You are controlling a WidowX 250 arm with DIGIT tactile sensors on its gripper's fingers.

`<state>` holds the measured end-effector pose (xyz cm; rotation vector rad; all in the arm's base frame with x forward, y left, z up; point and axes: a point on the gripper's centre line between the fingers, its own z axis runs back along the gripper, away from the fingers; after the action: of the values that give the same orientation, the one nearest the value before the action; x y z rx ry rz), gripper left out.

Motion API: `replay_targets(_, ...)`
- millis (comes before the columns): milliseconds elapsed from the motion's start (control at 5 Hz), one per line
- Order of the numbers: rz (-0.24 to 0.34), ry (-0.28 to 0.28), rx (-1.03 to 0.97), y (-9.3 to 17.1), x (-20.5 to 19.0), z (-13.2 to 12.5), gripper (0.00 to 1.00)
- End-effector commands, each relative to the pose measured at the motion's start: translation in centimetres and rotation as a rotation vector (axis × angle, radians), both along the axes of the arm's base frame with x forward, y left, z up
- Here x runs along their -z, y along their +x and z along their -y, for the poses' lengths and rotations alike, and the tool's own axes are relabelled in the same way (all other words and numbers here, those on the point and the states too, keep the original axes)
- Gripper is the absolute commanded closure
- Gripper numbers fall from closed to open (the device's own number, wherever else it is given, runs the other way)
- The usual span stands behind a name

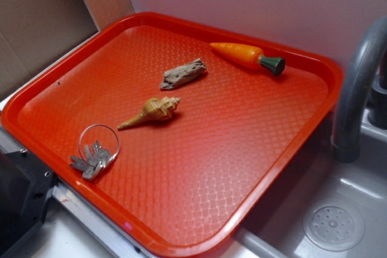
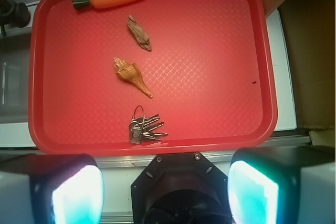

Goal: Grab the wood chip.

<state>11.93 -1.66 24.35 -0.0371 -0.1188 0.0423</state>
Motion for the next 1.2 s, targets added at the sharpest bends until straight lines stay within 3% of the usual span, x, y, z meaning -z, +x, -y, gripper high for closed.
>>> replay_targets(0, 0.000, 0.000, 0.000, 0.0, 0.0, 0.0, 0.00)
replay_targets(200, 0.003, -0.014, 0.212, 3.1, 1.9, 1.7, 0.00)
replay_targets(400, 0.042, -0.048, 0.354, 6.5, 6.0, 2.8, 0.00)
replay_targets(600, 0.086, -0.031, 0.454, 8.8, 9.2, 4.2, 0.00)
replay_targets(1000, 0.086, -0.031, 0.454, 8.8, 9.2, 4.2, 0.00)
